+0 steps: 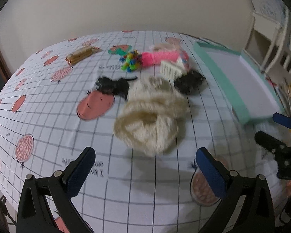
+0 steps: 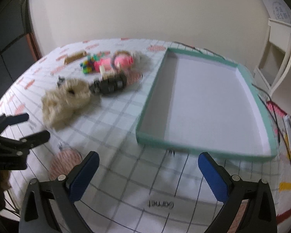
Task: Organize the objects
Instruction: 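Move the left tool to the cream lace cloth while the right tool approaches the black toy car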
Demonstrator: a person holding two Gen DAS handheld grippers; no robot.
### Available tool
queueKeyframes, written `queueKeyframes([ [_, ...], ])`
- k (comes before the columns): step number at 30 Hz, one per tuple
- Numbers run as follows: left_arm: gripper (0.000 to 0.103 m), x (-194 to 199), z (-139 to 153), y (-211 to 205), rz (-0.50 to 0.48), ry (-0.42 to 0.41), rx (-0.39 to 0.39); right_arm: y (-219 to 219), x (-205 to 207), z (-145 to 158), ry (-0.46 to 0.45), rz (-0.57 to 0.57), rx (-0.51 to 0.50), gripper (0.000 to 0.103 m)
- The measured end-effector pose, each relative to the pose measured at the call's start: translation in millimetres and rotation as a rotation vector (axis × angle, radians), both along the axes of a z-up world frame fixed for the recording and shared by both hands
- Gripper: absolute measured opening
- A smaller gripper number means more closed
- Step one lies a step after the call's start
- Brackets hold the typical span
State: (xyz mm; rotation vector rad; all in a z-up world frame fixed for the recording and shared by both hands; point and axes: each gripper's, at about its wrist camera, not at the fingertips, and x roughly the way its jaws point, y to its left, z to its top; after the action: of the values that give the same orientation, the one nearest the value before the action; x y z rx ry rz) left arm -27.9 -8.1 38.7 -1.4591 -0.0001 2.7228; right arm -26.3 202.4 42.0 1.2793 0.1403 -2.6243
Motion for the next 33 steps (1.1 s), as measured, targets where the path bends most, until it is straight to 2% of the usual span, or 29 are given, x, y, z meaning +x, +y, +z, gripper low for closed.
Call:
queueKeyframes([
  [8,0.103,-46,13,2,0.098,-0.096,0.026,-15,-67,69,0.032,-0.086,-0.055,0.103],
  [12,0.103,-65,15,7,0.143,-0.151,0.046,-28,-99,85,-0.002,-0.137,-0.124,0.103],
  [14,0.103,-73,16,12,0.152,-0.178,0.019,-37,-111,90,-0.017,-0.139,-0.141,0.103],
  [21,0.103,-89,20,13,0.238,-0.223,-0.016,-48,-136,77,-0.087,-0.212,-0.167,0.103],
  [26,0.103,-94,11,18,0.292,-0.272,-0.044,-46,-143,60,-0.115,-0.254,-0.128,0.103],
  [28,0.103,-95,6,19,0.299,-0.286,-0.040,-48,-146,53,-0.128,-0.250,-0.117,0.102],
  [33,0.103,-94,-7,18,0.311,-0.303,-0.089,-55,-149,41,-0.149,-0.204,-0.108,0.099],
])
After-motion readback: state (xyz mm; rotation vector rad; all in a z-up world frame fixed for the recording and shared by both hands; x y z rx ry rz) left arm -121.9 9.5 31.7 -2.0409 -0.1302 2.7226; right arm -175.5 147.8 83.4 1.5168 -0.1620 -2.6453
